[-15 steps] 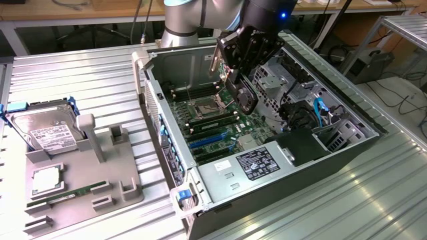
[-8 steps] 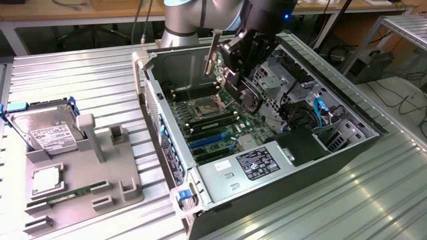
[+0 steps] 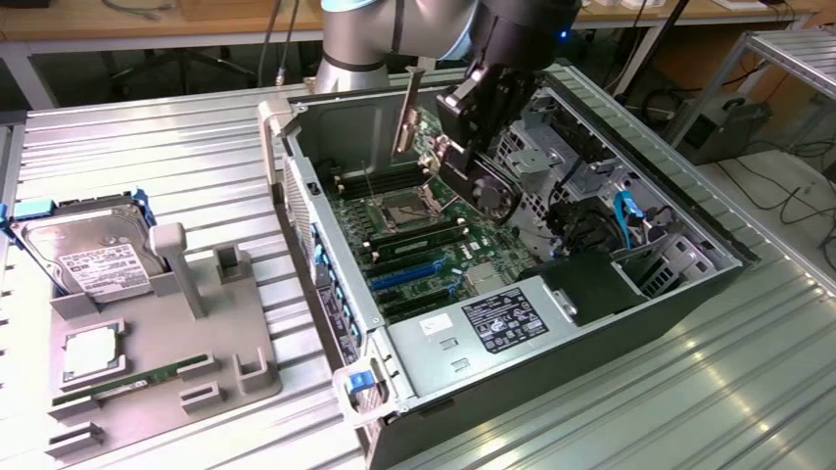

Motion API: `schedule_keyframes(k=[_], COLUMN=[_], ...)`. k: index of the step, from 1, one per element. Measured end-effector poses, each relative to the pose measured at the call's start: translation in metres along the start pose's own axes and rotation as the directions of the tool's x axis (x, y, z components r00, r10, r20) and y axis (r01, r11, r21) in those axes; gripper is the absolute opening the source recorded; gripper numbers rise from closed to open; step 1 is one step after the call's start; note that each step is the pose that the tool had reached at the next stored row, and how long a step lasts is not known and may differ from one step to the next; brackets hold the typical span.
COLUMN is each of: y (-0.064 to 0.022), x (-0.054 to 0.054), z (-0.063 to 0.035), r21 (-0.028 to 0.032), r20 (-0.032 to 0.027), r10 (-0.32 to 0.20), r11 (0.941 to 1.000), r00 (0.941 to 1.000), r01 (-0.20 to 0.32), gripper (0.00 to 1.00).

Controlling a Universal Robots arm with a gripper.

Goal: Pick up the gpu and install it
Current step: 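Insert the gpu into the slot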

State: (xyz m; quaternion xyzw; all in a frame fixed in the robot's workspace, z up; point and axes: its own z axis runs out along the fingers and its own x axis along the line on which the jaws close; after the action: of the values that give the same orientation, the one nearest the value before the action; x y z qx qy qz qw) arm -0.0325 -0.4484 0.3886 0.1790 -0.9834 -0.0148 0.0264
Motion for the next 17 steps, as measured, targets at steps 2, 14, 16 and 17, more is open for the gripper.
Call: schedule_keyframes(k=[2,14,16,17], y=[0.0000,-0.0003,-0.0003,-0.0003], x=[0.0000,-0.0003,-0.0003,-0.0003], z=[0.0009,0.0068,0.0076,0.0081], r21=[0.0022,0.0149,0.0165,0.0170], r20=[0.0006,0.0026,0.0027,0.0029], r10=[-0.037,-0.271,-0.299,-0.314], r11=[0.9993,0.9626,0.9541,0.9493], r00=[0.9993,0.9627,0.9543,0.9495], r01=[0.037,0.271,0.299,0.314], gripper=[0.26,0.26,0.26,0.26])
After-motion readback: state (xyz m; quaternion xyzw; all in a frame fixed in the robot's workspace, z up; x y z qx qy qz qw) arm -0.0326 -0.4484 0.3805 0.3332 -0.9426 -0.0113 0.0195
